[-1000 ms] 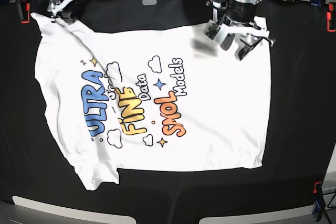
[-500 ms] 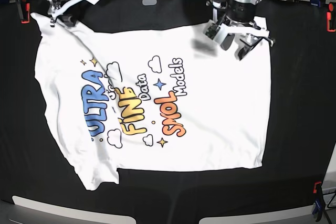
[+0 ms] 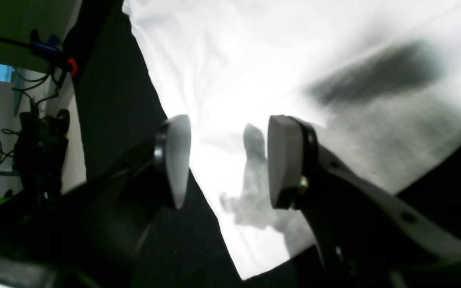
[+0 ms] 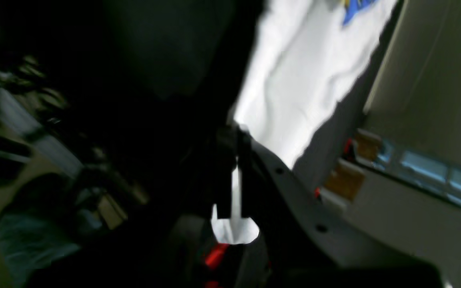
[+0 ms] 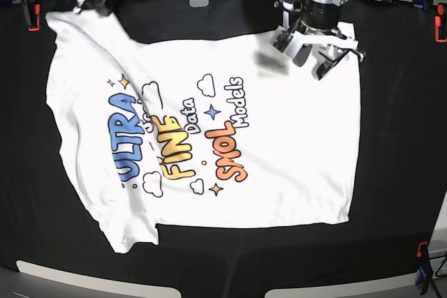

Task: Layout the t-shirt on the table in an organized manner, then fold the t-shirt properly
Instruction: 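Release the shirt and raise both grippers away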

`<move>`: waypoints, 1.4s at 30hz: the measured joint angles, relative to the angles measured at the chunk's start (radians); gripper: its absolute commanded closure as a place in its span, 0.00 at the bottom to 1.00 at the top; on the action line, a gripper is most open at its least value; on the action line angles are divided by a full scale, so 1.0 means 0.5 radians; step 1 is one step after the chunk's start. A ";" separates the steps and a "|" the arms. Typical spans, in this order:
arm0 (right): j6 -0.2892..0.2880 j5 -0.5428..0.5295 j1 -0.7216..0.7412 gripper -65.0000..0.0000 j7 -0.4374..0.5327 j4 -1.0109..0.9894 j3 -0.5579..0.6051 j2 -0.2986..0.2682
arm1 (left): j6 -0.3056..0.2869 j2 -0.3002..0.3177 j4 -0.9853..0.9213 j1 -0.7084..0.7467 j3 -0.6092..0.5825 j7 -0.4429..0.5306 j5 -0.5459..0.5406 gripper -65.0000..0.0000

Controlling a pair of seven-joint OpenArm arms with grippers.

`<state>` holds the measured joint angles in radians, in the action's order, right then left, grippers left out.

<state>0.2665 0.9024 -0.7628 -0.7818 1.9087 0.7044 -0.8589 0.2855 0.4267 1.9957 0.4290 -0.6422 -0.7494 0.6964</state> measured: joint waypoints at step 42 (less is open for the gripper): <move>-0.001 0.014 0.002 1.00 -0.093 0.008 0.263 0.000 | -0.471 0.729 -0.056 0.239 -0.006 0.033 -0.092 0.58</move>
<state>0.2661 0.9092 -0.7620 -0.8284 1.9125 0.8360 -0.8589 0.0502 0.7910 1.9678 0.5484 -0.6453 -0.7330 0.6506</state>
